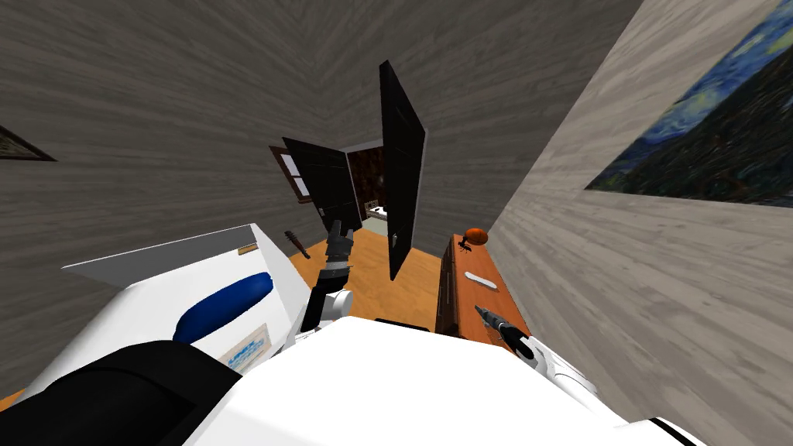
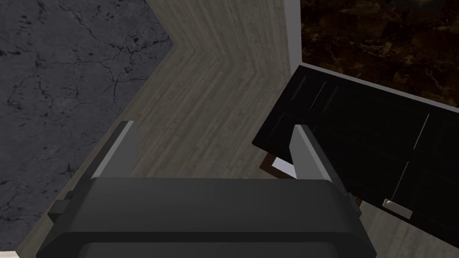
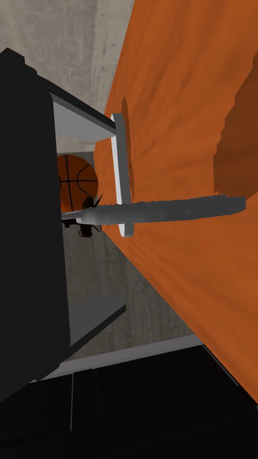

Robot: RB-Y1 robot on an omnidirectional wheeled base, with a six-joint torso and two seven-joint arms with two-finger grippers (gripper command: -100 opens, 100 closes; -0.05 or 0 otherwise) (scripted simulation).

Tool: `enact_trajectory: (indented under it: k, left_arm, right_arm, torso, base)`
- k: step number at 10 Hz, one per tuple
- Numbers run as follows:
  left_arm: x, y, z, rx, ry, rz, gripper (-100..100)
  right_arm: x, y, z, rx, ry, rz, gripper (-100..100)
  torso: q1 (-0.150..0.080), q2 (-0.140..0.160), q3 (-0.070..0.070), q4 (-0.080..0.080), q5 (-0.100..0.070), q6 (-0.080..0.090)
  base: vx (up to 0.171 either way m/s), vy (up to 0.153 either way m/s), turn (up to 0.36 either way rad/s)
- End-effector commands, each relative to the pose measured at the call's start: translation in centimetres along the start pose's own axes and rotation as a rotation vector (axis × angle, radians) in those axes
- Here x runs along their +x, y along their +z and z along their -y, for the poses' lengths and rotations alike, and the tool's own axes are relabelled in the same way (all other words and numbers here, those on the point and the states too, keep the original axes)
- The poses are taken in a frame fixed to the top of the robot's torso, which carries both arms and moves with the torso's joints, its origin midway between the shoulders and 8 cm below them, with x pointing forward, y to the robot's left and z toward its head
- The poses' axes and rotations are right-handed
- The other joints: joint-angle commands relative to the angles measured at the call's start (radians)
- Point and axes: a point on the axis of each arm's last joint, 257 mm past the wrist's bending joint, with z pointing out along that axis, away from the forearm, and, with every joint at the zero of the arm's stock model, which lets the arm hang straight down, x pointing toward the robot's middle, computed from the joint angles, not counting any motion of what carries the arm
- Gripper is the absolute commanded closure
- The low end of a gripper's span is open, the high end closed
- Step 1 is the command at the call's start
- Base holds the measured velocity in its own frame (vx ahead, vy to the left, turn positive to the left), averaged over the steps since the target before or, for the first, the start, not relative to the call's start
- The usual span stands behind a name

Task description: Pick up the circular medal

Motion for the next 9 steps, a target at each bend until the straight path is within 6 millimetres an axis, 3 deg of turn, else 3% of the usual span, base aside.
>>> enact_trajectory:
  k: [1,9]
  left_arm:
    - [0.0,0.0,0.0,0.000,0.000,0.000,0]
    - [0.0,0.0,0.0,0.000,0.000,0.000,0]
  right_arm:
    - [0.1,0.2,0.4,0.038,0.033,0.002,-100]
    - [0.6,0.5,2.7,0.185,0.192,0.013,-100]
  torso:
    - [0.000,0.000,0.000,0.000,0.000,0.000]
    - [0.000,0.001,0.001,0.000,0.000,0.000]
  base:
    - [-0.114,-0.103,0.324]
    - [-0.125,-0.055,0.253]
